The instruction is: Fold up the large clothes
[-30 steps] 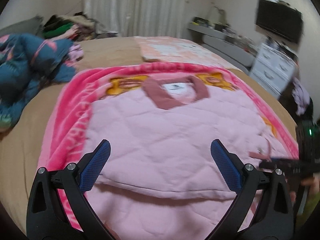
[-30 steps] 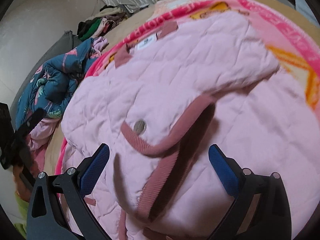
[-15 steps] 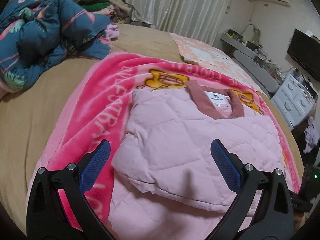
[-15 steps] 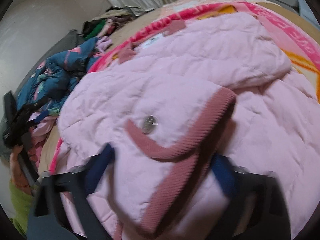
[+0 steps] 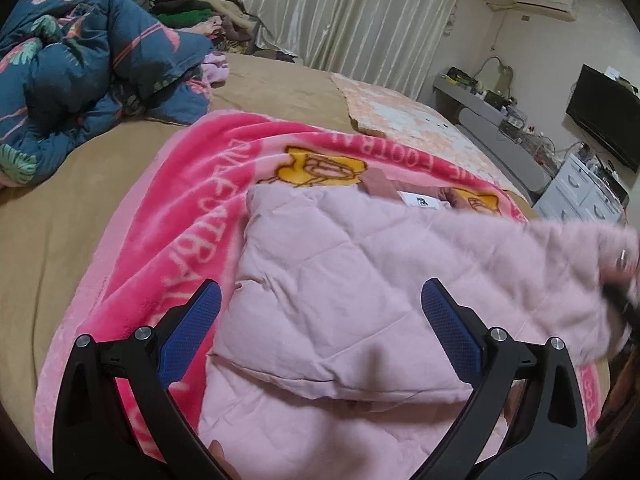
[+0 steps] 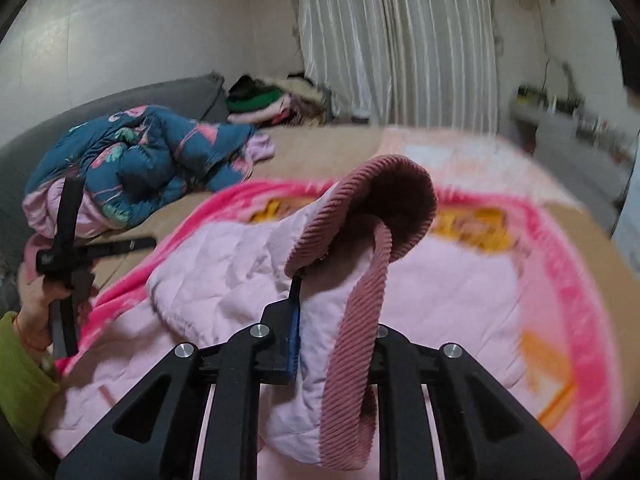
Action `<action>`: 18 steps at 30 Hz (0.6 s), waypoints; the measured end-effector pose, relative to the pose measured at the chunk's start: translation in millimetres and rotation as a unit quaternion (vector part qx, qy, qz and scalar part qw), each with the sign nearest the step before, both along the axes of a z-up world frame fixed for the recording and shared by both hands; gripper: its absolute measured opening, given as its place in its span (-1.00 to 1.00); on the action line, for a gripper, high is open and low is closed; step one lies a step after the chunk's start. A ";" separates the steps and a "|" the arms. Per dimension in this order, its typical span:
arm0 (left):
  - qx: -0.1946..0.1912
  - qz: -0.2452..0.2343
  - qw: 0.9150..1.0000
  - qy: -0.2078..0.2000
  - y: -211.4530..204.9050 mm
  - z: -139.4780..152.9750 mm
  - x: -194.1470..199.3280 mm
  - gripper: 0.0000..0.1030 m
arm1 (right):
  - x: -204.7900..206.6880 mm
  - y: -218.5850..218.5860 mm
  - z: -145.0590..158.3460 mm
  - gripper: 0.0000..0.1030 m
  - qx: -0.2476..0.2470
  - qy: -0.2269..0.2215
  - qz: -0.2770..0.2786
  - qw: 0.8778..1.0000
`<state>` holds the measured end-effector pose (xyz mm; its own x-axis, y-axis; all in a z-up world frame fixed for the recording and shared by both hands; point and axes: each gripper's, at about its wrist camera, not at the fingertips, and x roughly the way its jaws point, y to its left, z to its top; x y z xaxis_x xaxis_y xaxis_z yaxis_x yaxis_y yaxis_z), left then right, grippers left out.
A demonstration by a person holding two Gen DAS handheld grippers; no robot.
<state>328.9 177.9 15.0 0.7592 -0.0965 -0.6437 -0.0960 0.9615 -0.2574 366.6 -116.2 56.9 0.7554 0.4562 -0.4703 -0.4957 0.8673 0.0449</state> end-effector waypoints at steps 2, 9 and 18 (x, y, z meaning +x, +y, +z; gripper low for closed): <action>0.034 -0.005 0.999 0.001 -11.8 -2.0 2.7 0.82 | 7.3 -1.4 -1.0 -0.72 -0.013 -0.006 -0.006 1.000; 0.053 -0.037 0.998 0.012 -36.4 -19.7 12.5 0.76 | 48.1 -22.1 -39.2 -0.72 -0.016 0.045 -0.052 0.998; 0.027 -0.059 0.997 0.044 -39.6 -42.0 18.6 0.53 | 72.8 -37.8 -74.8 -0.66 -0.002 0.092 -0.076 0.993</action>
